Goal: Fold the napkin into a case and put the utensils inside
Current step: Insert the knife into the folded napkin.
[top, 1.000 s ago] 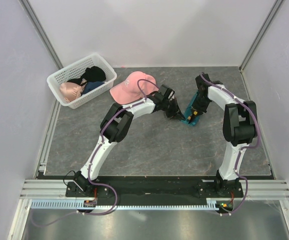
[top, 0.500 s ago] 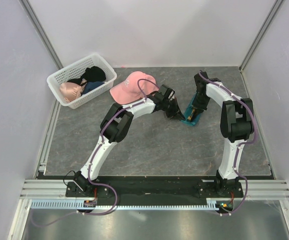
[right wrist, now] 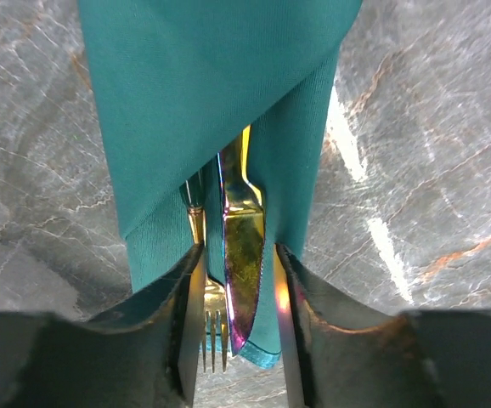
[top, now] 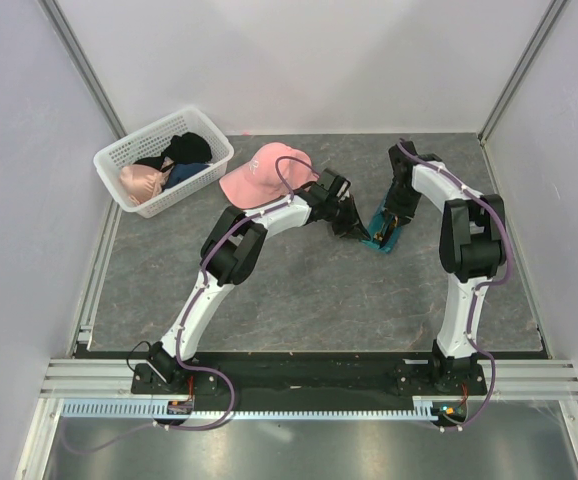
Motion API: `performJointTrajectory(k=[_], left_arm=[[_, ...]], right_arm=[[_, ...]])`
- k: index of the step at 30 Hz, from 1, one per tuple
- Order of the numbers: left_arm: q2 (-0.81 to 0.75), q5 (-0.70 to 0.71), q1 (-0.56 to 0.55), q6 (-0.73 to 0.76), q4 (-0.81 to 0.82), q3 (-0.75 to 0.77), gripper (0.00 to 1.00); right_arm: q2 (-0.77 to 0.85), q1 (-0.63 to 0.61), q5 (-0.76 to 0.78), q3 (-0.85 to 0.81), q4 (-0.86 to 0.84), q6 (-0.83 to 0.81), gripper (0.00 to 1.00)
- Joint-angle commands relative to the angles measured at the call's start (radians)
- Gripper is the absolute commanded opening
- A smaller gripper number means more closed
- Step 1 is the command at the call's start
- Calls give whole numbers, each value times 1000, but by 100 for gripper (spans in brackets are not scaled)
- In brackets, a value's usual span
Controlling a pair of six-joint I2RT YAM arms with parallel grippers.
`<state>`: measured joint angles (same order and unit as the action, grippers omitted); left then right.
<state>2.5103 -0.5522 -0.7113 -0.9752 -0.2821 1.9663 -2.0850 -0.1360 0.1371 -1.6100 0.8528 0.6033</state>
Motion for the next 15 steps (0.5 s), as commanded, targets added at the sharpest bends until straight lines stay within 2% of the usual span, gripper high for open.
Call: performJointTrajectory(k=[1, 5, 8, 15], left_arm=[[-54, 8, -7, 58, -20, 11, 12], [-106, 1, -5, 55, -17, -1, 28], [-169, 0, -2, 58, -26, -30, 35], [-369, 0, 16, 139, -106, -141, 38]], right_arm=[[3, 7, 1, -51, -6, -14, 48], [37, 6, -13, -56, 15, -17, 52], [92, 7, -17, -50, 55, -25, 54], [288, 6, -48, 61, 101, -98, 59]])
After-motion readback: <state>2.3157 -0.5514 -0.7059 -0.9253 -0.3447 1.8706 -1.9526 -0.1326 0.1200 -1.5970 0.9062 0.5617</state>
